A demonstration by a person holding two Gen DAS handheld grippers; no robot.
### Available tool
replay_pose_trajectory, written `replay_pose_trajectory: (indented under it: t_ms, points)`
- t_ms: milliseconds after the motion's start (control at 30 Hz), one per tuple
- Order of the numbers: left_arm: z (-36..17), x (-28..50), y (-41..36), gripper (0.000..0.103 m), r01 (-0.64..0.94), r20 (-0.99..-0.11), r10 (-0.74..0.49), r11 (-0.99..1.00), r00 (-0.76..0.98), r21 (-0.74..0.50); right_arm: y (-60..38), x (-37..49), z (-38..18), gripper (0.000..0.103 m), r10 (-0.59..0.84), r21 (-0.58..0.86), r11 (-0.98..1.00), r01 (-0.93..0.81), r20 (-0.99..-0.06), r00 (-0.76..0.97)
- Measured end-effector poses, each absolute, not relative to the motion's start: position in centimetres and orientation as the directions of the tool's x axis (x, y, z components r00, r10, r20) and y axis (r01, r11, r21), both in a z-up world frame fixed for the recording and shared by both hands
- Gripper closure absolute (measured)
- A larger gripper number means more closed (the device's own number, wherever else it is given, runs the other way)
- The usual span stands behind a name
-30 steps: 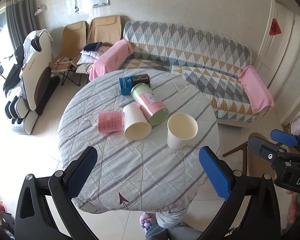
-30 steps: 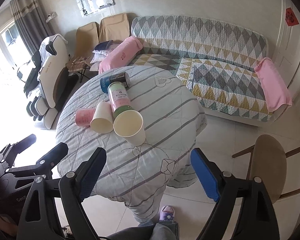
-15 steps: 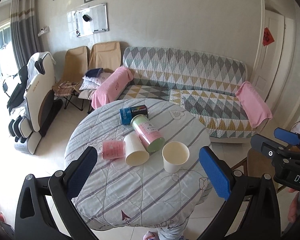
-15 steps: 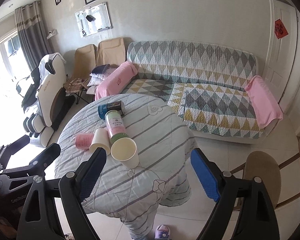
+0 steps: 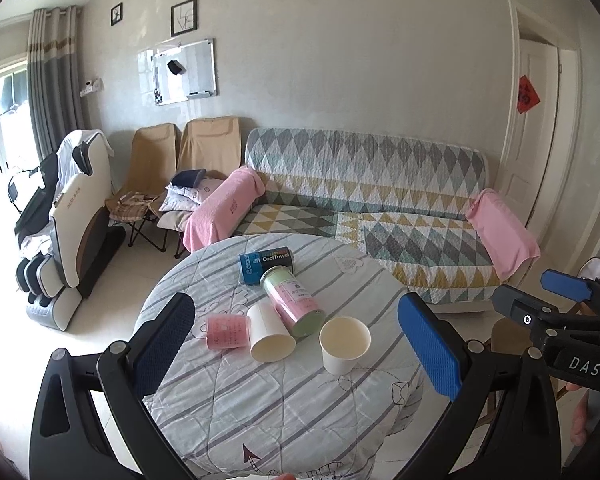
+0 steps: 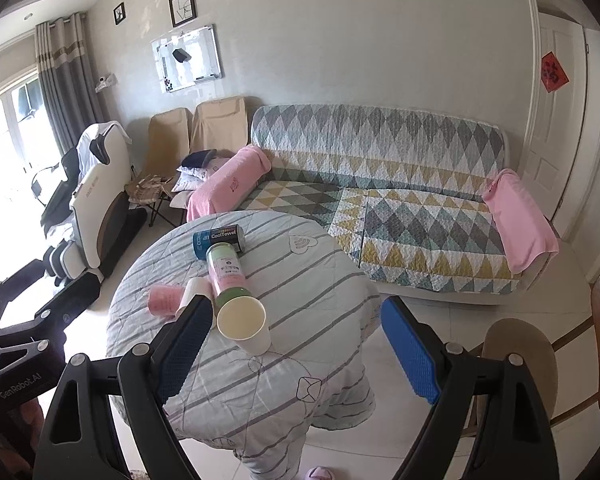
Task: Flip cup upright
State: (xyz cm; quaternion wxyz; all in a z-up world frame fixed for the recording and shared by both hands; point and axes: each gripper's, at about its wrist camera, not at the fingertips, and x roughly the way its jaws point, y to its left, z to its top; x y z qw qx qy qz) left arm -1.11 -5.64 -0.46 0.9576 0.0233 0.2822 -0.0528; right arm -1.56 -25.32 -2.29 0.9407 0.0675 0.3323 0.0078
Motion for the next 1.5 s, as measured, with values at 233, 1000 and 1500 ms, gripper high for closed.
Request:
replay_pose_trajectory:
  t_ms: [233,1000,1500]
  points:
    - [-0.5,-1.2,-5.9,0.0,0.12,-0.543,-0.099,0.993,0.834,0.003,-25.1,-1.6,-2.8,0.015,0.066,0.117,0.993,0.013,-0.643,0.763]
    - [-1.1,-0.7,-5.8,0.0,0.128,-0.556,-0.102,0.992,0.825,0.007,-24.7,-0.6,-3.2,0.015,0.079,0.107,0.994,-0.008,-0.676,0.733]
    - [-1.6,-0.2,-5.8,0.0,0.126,-0.562,-0.098,0.992,0.821,0.01,-24.9,-0.2,-3.8,0.015,0.076,0.106,0.994,-0.003,-0.688,0.721]
